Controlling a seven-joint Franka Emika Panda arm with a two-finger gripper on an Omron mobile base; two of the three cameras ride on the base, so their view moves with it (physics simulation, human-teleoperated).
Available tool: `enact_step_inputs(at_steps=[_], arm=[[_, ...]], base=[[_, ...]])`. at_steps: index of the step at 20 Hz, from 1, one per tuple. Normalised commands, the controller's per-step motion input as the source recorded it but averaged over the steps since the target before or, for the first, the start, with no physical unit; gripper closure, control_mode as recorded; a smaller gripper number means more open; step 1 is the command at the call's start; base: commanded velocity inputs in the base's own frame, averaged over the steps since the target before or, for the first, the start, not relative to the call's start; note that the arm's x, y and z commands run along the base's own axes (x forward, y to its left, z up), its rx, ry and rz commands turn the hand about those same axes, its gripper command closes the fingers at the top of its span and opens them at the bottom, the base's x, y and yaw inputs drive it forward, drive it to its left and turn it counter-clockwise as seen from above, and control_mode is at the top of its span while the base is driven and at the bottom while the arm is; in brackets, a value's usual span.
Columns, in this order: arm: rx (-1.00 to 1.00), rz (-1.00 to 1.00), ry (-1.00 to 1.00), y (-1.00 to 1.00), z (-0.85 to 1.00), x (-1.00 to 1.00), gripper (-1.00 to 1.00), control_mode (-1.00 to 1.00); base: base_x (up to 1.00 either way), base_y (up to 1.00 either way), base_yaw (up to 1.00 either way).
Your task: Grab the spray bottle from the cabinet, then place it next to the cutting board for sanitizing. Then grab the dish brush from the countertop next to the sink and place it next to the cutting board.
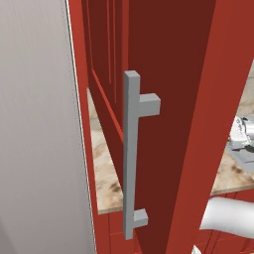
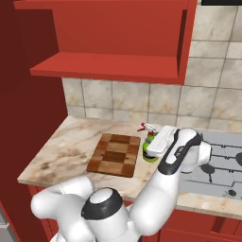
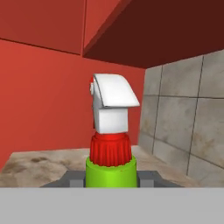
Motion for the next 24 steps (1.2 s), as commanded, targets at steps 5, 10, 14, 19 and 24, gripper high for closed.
enact_step_inputs(at_steps=[5, 10, 14, 19, 24], arm=[[0.00, 0.00, 0.00, 0.00, -0.47, 0.45, 1.00, -1.00], [0.00, 0.01, 0.00, -0.03, -0.47, 0.33, 1.00, -1.00], [0.00, 0.02, 0.00, -0.08, -0.48, 0.28, 1.00, -1.00], [0.00, 0.02, 0.00, -0.05, -0.48, 0.25, 1.00, -1.00], [0.00, 0.01, 0.00, -0.01, -0.47, 0.16, -1.00, -1.00]], base=[[0.00, 0.00, 0.00], [0.00, 0.00, 0.00], [0.00, 0.00, 0.00], [0.00, 0.00, 0.00], [0.00, 0.00, 0.00]])
